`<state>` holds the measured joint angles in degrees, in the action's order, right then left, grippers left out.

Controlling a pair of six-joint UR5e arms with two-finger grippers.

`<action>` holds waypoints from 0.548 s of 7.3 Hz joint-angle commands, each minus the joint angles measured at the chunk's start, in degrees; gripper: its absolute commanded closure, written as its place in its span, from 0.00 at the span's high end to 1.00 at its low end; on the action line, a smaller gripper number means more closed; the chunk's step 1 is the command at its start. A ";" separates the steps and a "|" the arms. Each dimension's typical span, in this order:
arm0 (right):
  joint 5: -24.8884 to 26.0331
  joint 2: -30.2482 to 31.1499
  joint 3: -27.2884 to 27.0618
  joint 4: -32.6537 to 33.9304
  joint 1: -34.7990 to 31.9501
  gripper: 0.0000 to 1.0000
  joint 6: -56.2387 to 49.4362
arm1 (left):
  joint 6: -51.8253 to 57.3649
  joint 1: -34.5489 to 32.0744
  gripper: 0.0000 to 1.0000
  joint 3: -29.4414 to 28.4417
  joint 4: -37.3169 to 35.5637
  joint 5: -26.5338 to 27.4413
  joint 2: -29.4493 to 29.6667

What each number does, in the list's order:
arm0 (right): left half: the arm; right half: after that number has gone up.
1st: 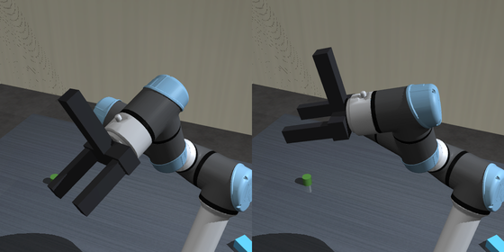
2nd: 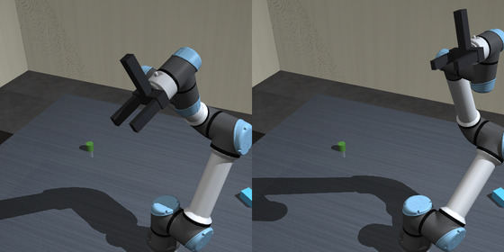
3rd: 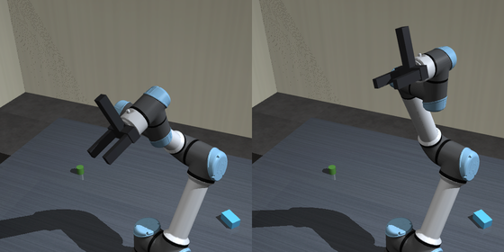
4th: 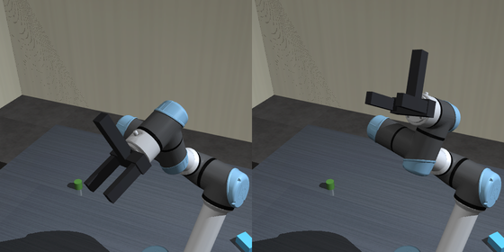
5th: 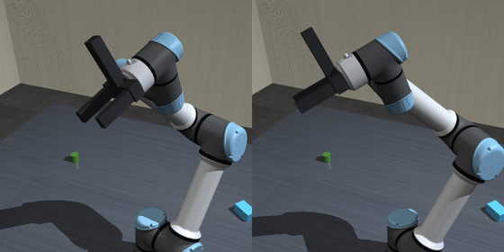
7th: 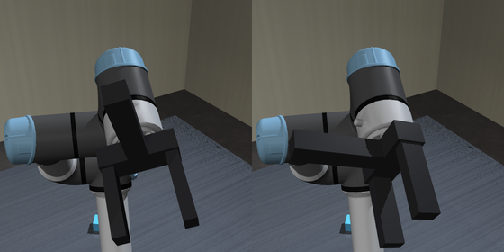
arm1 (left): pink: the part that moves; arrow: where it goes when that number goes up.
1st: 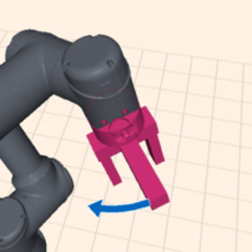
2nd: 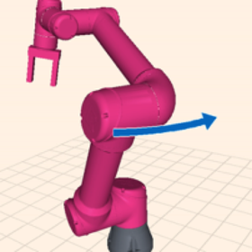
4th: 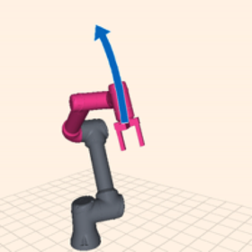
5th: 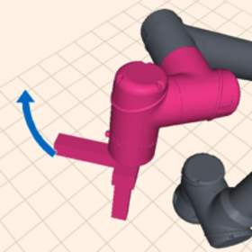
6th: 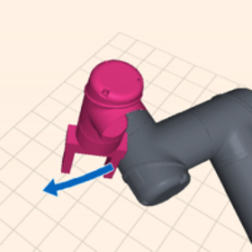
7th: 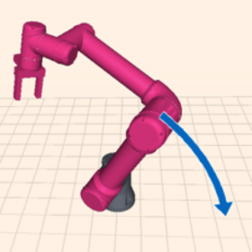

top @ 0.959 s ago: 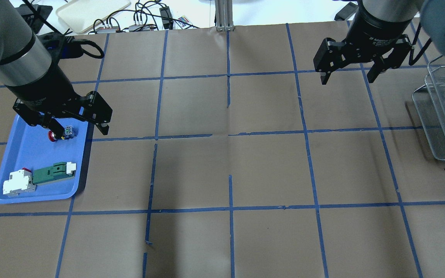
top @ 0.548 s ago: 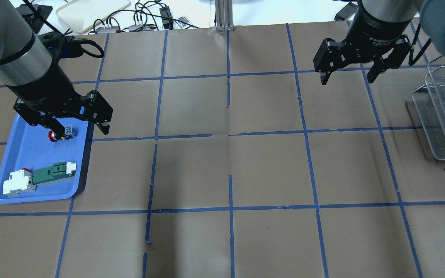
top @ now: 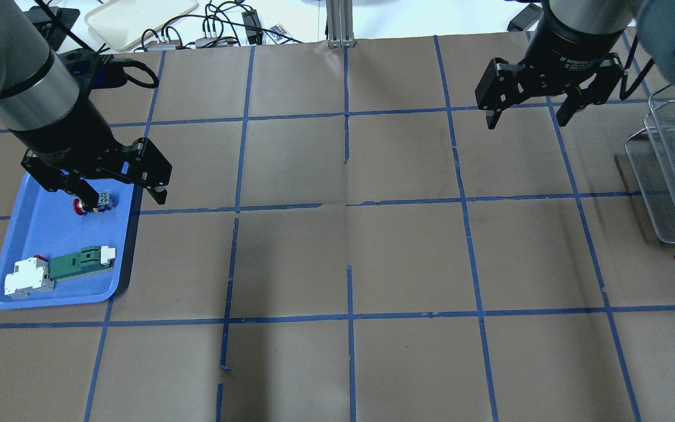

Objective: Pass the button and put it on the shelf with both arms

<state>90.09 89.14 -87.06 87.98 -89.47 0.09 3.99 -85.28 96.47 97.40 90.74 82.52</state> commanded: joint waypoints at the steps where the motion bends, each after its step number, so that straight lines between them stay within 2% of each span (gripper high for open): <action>1: 0.00 0.06 -0.04 -0.09 0.00 1.00 0.00 | -0.03 -0.06 1.00 0.03 0.07 -0.04 0.01; 4: 0.00 0.07 -0.04 0.00 0.00 1.00 0.00 | 0.40 0.20 1.00 0.03 -0.28 0.49 0.19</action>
<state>90.09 89.20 -87.10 87.97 -89.51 0.09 4.18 -85.28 96.50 97.24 90.91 82.62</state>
